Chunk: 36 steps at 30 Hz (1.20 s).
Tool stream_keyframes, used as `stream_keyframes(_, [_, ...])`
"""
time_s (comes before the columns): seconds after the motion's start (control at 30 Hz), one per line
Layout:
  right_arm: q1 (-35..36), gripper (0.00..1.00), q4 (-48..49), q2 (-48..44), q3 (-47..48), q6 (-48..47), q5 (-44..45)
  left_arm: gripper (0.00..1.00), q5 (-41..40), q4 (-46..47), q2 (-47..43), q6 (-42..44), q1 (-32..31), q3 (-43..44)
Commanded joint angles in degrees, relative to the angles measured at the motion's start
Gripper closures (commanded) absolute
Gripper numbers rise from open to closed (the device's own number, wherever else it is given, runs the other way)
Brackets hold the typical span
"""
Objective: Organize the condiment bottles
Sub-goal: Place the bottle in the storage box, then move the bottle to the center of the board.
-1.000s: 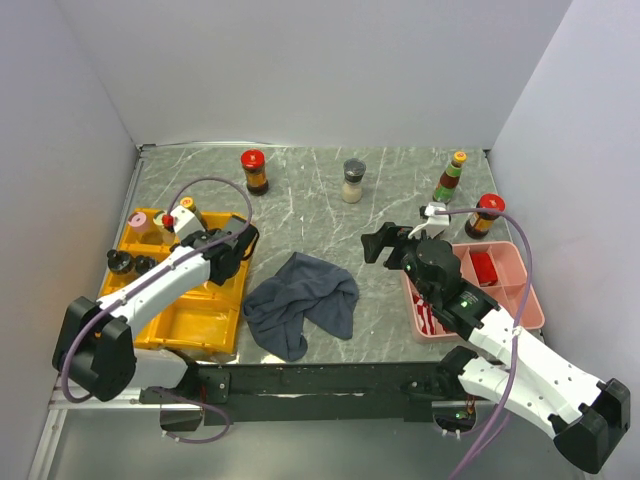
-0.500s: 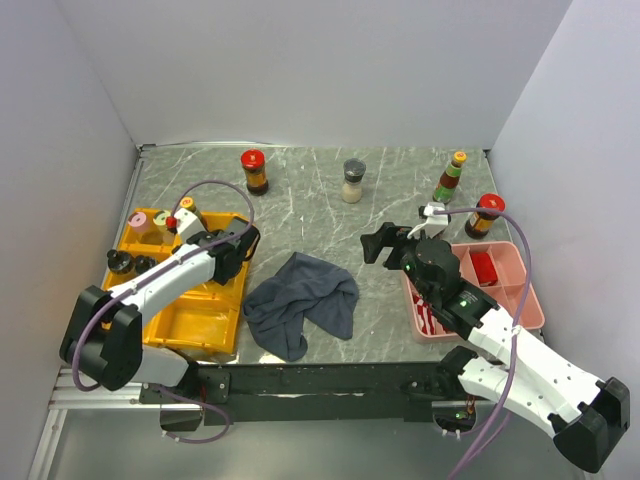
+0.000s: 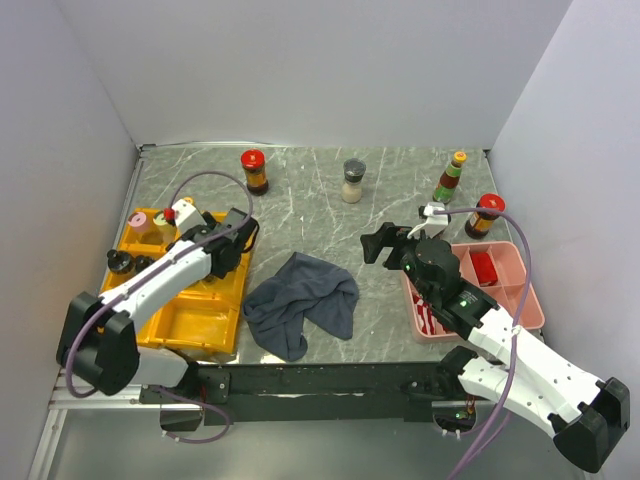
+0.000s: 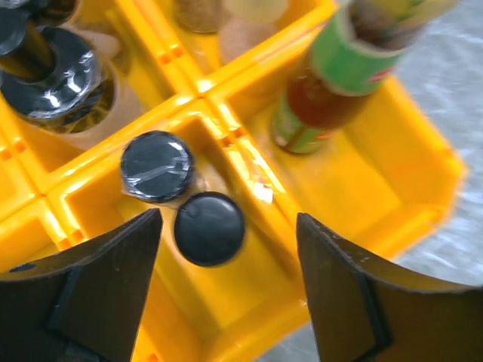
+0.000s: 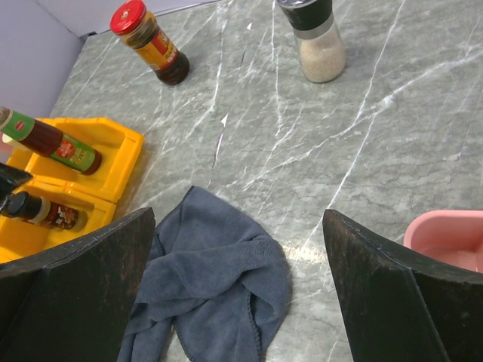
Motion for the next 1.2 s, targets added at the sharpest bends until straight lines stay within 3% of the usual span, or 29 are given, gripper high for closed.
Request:
stream_keyframes(0.0, [0.1, 0.00, 1.3, 0.4, 1.7, 0.2, 0.3, 0.19, 3.7, 4.2, -6.8, 8.0, 0.1, 4.0])
stream_keyframes(0.17, [0.1, 0.00, 2.5, 2.2, 2.0, 1.3, -0.7, 0.00, 14.4, 14.9, -13.1, 23.5, 0.1, 4.7])
stream_keyframes(0.33, [0.1, 0.00, -3.0, 5.6, 6.7, 7.9, 5.4, 0.01, 29.3, 25.6, -19.8, 34.7, 0.1, 1.9])
stream_keyframes(0.53, [0.0, 0.00, -11.8, 12.9, 13.6, 14.4, 15.3, 0.01, 42.4, 38.4, -22.4, 37.3, 0.0, -6.3])
stream_keyframes(0.63, [-0.4, 0.00, -17.0, 18.3, 18.2, 14.7, 19.7, 0.01, 44.7, 40.9, -21.0, 38.6, -0.7, -8.2])
stream_keyframes(0.8, [-5.1, 0.00, -23.4, 25.4, 24.5, 13.1, 25.3, 0.00, 49.4, 56.4, -20.0, 43.5, -1.9, -16.0])
stream_keyframes(0.97, [-15.8, 0.00, -23.3, 26.7, 25.0, 11.8, 22.5, 0.01, 51.0, 57.1, -19.7, 46.5, -4.7, -15.4])
stream_keyframes(1.17, [-24.1, 0.00, -19.0, 29.1, 23.5, 11.2, 18.5, 0.01, 45.0, 56.3, -20.0, 49.9, -12.5, -15.8])
